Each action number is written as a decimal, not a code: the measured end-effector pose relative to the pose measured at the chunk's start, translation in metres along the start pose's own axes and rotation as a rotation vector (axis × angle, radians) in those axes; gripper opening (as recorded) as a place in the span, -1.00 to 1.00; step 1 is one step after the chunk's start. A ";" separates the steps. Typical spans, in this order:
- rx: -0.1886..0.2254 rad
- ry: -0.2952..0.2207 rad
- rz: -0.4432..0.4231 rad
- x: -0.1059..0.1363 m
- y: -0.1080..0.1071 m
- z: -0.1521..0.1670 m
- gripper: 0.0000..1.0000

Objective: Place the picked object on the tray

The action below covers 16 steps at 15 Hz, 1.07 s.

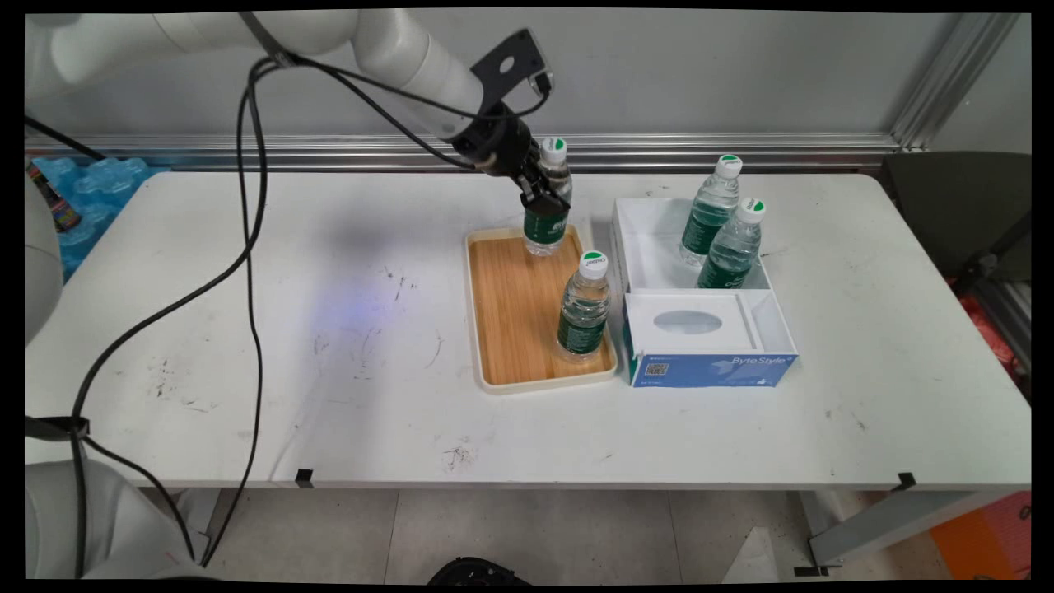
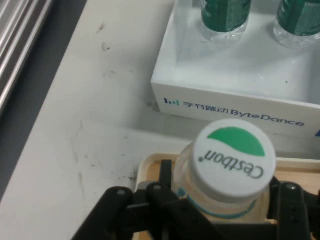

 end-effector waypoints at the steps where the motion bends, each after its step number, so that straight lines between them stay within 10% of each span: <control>1: -0.005 0.004 0.003 -0.003 -0.001 0.006 -1.00; 14: -0.035 0.075 0.021 -0.025 -0.011 0.056 -1.00; 15: -0.034 0.077 0.020 -0.027 -0.011 0.058 1.00; 16: -0.035 0.079 0.020 -0.028 -0.012 0.059 1.00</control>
